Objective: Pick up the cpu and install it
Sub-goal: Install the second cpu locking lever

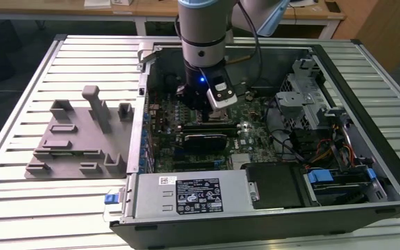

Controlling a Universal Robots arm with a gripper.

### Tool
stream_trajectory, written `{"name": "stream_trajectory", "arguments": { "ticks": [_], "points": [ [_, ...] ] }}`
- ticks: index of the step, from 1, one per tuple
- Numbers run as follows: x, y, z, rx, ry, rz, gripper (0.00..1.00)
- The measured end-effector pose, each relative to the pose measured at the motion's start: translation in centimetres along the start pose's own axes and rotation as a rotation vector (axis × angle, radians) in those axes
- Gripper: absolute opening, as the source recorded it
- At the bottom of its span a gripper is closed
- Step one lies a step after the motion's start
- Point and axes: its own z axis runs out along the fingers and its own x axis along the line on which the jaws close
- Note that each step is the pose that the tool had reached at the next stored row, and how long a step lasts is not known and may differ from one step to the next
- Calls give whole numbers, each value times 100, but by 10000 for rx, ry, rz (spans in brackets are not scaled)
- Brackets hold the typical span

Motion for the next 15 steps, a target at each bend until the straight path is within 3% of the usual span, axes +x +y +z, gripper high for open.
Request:
{"name": "stream_trajectory", "arguments": {
  "ticks": [8,11,13,15],
  "points": [
    [3,-20,22,-56,10,-213,11],
    [-1,-55,23,-212,33,-196,11],
    [-5,-82,24,-372,58,-182,11],
    [-8,-107,23,-636,101,-159,11]
  ]
}}
